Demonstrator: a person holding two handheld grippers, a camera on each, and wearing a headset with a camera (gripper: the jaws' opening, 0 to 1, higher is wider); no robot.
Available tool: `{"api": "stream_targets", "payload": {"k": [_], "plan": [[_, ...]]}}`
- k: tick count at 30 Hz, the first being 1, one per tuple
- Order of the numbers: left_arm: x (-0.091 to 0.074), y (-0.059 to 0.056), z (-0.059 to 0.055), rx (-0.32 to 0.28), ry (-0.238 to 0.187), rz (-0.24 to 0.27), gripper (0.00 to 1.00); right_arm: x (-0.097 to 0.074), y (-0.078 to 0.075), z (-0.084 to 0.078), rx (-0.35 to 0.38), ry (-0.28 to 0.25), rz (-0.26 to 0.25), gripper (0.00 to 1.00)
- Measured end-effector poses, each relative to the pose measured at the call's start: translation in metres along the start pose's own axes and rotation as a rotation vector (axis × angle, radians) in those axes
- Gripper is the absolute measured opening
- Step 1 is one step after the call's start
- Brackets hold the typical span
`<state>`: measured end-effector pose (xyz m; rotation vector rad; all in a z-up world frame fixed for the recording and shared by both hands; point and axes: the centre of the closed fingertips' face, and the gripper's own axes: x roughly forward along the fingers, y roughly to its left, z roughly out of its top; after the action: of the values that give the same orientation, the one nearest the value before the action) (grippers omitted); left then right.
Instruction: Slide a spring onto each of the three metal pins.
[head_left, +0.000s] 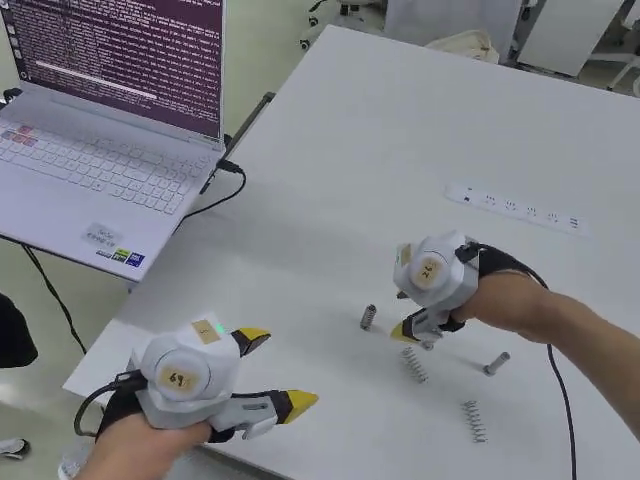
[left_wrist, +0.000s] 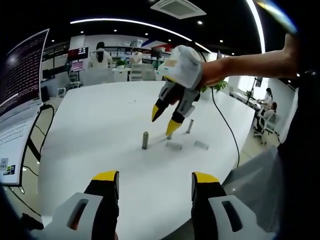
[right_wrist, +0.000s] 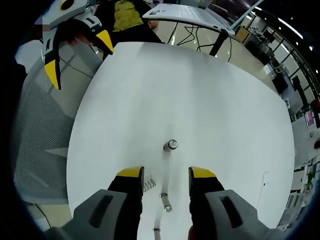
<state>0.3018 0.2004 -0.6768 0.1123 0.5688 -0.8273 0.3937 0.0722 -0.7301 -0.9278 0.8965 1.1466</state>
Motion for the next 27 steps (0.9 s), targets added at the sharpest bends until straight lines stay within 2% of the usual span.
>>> {"api": "stream_targets", "payload": {"k": [6,16,21,23,27], "plan": [[0.002,-0.002,0.001,0.003,0.002,-0.005,0.54,-0.003,0.006,-0.002,0.056,-0.036,-0.027,0.35],[0.006,-0.005,0.003,-0.003,-0.001,-0.001,0.54,-0.012,0.019,-0.002,0.151,-0.134,-0.104,0.35],[0.01,-0.008,0.007,0.008,0.004,-0.014,0.54,-0.019,0.023,-0.008,0.233,-0.186,-0.139,0.36],[0.011,-0.009,0.008,0.007,0.004,-0.019,0.55,-0.02,0.026,-0.012,0.25,-0.191,-0.131,0.36],[0.013,-0.01,0.01,0.013,0.007,-0.025,0.54,-0.022,0.028,-0.02,0.279,-0.203,-0.154,0.36]]}}
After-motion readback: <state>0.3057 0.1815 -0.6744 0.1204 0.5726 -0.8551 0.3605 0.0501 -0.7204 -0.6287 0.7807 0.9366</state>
